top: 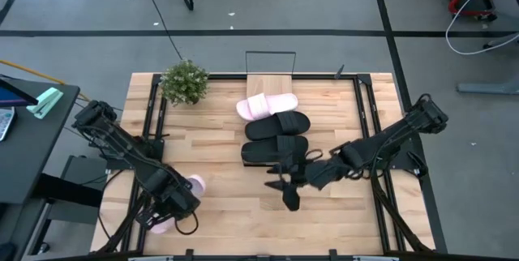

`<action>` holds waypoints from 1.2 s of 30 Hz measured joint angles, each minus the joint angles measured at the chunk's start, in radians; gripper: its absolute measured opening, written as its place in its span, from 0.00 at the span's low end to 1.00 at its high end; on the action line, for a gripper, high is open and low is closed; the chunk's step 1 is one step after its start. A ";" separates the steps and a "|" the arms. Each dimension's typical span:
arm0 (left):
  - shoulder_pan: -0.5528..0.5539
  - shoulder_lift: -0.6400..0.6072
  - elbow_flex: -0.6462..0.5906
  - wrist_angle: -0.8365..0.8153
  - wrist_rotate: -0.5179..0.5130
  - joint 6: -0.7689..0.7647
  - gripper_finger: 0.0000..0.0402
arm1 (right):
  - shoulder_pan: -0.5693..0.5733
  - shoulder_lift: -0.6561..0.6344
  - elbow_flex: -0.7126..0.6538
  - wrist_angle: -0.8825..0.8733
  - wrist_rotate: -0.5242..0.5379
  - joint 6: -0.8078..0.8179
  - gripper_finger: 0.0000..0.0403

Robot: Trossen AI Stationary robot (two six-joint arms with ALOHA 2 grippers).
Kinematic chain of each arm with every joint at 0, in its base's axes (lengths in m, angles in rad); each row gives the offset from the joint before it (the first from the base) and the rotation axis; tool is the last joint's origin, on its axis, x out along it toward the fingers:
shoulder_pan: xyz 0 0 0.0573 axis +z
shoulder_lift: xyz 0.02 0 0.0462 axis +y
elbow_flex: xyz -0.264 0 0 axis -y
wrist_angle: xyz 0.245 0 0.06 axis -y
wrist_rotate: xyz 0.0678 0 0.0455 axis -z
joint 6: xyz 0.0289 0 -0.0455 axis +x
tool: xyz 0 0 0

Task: Pick and place slides into the shelf
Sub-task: Put the pink slipper on the shelf

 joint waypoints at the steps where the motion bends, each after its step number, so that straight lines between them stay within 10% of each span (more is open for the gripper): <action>1: 0.006 0.000 0.031 -0.021 -0.012 0.002 0.03 | -0.008 -0.015 0.000 -0.002 0.000 -0.002 0.48; 36: 0.235 0.346 0.739 -0.350 -0.150 0.424 0.03 | -0.250 -0.006 0.000 0.159 -0.399 0.161 0.64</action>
